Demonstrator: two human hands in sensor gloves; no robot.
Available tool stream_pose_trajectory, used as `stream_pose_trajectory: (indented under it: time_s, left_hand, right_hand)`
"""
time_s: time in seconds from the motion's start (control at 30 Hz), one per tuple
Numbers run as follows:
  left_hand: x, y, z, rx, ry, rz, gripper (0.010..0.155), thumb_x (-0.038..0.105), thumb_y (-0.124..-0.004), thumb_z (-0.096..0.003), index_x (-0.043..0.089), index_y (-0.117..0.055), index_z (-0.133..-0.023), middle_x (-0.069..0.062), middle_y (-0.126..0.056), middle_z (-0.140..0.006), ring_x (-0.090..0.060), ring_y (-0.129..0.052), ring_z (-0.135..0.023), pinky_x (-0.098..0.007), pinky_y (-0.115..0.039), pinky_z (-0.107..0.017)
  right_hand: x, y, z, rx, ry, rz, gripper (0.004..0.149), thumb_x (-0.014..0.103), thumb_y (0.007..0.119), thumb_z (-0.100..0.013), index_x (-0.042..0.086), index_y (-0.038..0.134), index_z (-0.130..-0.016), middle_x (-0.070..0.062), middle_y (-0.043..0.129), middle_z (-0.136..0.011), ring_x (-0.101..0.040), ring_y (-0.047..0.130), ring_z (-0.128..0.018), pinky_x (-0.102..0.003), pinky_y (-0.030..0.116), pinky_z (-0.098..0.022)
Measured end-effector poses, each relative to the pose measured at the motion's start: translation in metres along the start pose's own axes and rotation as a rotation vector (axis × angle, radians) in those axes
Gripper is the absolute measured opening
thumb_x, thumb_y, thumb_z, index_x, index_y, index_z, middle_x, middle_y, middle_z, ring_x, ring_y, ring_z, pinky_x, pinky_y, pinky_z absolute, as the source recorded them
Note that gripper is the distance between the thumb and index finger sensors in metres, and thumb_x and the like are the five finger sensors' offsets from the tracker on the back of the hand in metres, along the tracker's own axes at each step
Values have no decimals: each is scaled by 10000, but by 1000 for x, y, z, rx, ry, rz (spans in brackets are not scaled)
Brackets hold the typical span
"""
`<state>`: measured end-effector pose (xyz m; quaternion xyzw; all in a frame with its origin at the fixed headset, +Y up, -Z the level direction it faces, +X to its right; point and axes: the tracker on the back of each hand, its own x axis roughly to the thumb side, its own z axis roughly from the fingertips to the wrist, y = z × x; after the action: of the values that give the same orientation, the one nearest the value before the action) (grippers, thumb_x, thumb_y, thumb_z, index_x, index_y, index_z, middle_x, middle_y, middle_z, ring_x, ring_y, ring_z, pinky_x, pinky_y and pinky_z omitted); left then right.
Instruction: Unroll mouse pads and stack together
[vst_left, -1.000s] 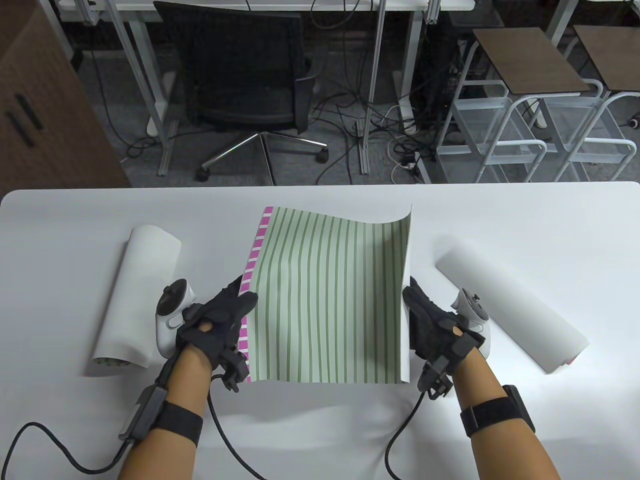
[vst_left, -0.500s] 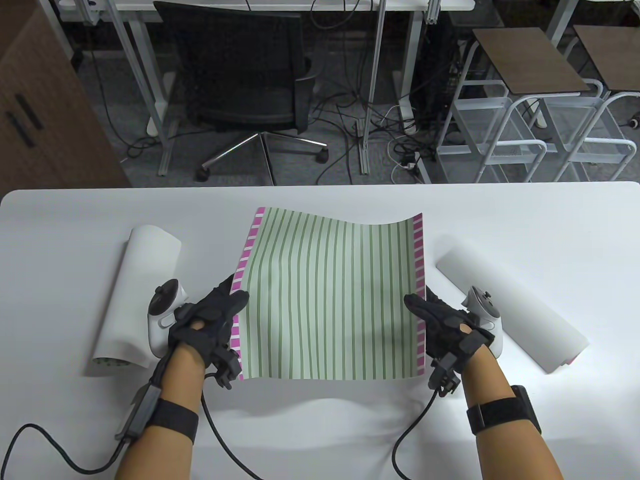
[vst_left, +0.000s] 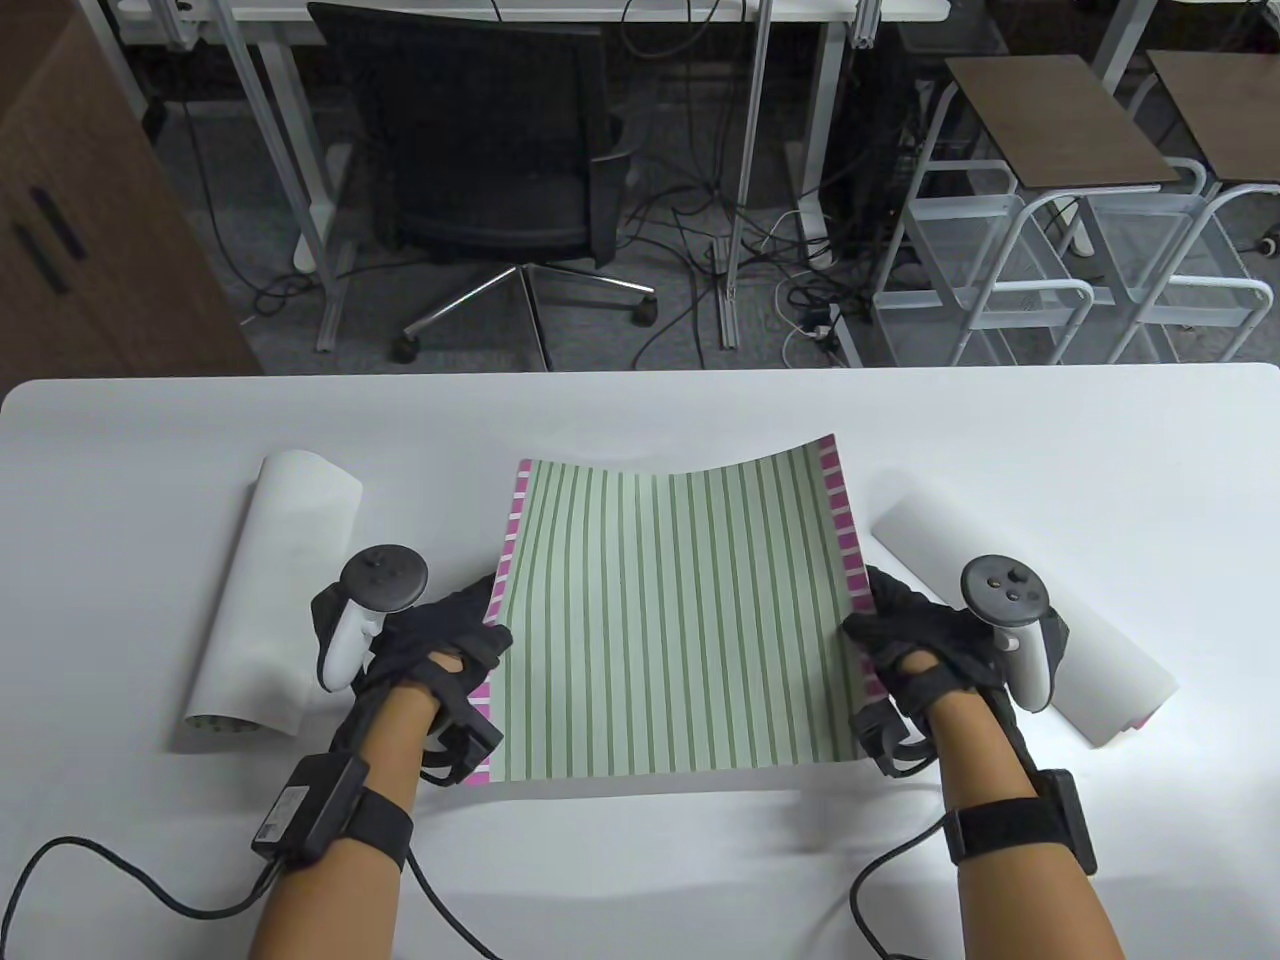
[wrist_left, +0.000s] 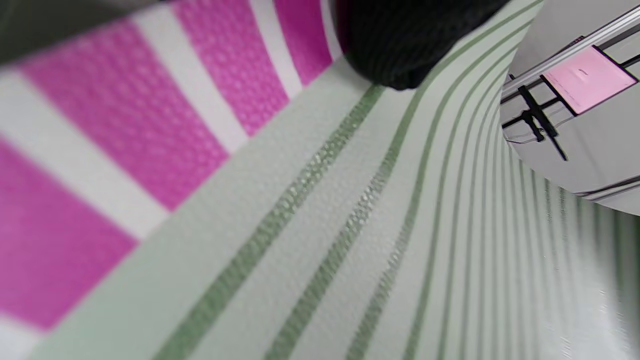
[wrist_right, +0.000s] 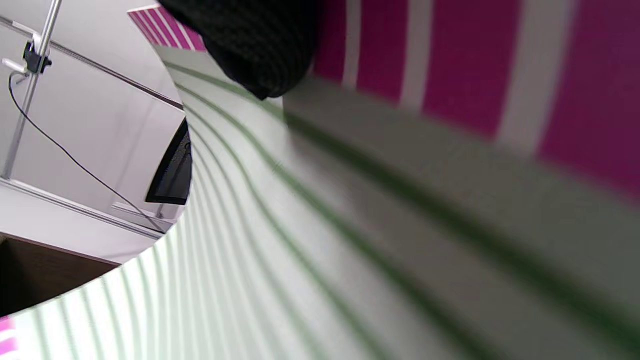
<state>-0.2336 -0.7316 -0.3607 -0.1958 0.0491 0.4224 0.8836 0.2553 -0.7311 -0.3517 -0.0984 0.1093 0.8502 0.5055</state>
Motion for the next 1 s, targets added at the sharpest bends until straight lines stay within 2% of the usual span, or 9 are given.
stream_pose_trajectory:
  time_s: [0.17, 0.33, 0.5, 1.0]
  left_hand:
    - [-13, -10, -8, 47, 84, -31, 636, 259, -896, -480, 260, -632, -1059, -50, -895, -824, -225, -1044, -572, -473, -804, -545]
    - [-21, -15, -14, 86, 148, -105, 644, 288, -922, -464, 227, -654, -1047, -60, -925, -781, -200, -1047, -533, -444, -821, -522]
    - [-22, -14, -13, 120, 164, -124, 657, 311, -935, -457, 211, -657, -1044, -60, -939, -760, -185, -1053, -504, -430, -833, -498]
    - [-23, -13, -12, 130, 172, -135, 669, 336, -926, -464, 201, -633, -1051, -64, -931, -774, -188, -1047, -523, -432, -829, -497]
  right_hand:
    - [-12, 13, -9, -53, 43, 128, 575, 160, 861, -395, 196, 667, -935, -87, 835, -741, -321, 1006, -528, -496, 831, -420]
    - [-17, 26, -14, -50, 70, 250, 575, 183, 864, -396, 200, 665, -936, -80, 843, -730, -297, 996, -528, -475, 831, -418]
    - [-17, 28, -15, -64, 75, 270, 579, 191, 869, -396, 195, 662, -937, -81, 845, -725, -292, 995, -512, -467, 832, -406]
    - [-15, 30, -14, -79, 63, 300, 583, 210, 868, -403, 188, 649, -943, -89, 837, -736, -293, 992, -509, -466, 832, -400]
